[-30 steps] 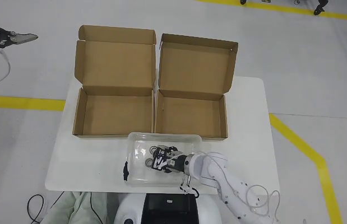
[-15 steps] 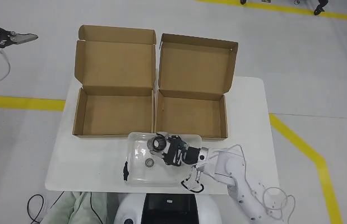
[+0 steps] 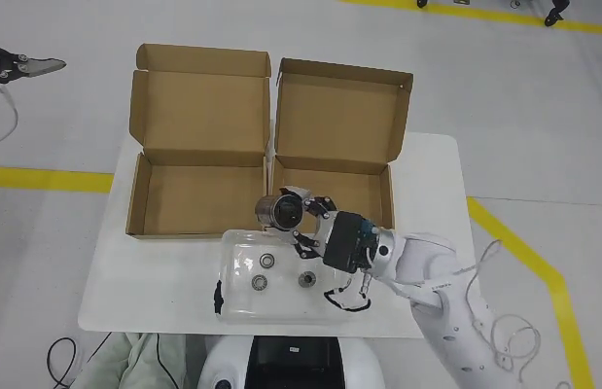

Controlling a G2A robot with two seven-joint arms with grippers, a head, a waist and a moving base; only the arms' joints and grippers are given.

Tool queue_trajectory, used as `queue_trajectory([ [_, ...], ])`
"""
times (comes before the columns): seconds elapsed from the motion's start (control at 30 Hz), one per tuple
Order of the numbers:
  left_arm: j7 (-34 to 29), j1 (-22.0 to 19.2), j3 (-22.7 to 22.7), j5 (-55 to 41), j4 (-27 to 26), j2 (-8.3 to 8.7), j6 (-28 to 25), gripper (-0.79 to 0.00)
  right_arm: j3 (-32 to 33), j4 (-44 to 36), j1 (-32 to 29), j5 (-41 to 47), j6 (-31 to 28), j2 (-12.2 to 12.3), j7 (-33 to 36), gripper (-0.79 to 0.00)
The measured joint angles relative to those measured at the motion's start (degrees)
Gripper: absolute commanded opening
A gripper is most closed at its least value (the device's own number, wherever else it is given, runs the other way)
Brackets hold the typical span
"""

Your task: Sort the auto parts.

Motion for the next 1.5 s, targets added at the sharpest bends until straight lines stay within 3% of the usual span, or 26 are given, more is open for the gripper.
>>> queue_trajectory([
  [0.27, 0.00, 0.00, 0.00, 0.00, 0.00, 0.00, 0.00, 0.000, -0.43, 0.68, 3.27, 2.18, 3.43, -0.59, -8.29, -0.785],
  [0.7, 0.00, 0.00, 0.00, 0.00, 0.00, 0.00, 0.00, 0.000, -1.22, -2.96, 8.60, 2.12, 6.55, -1.21, -10.93, -0.785],
  [1.17, 0.00, 0.00, 0.00, 0.00, 0.00, 0.00, 0.00, 0.000, -1.45, -3.55, 5.03, -7.07, 6.52, -0.56, -12.92, -0.785],
  [1.5, 0.00, 0.00, 0.00, 0.00, 0.00, 0.00, 0.00, 0.000, -1.45, 0.28, 0.54, -8.33, 7.78, -0.01, -10.72, -0.785],
])
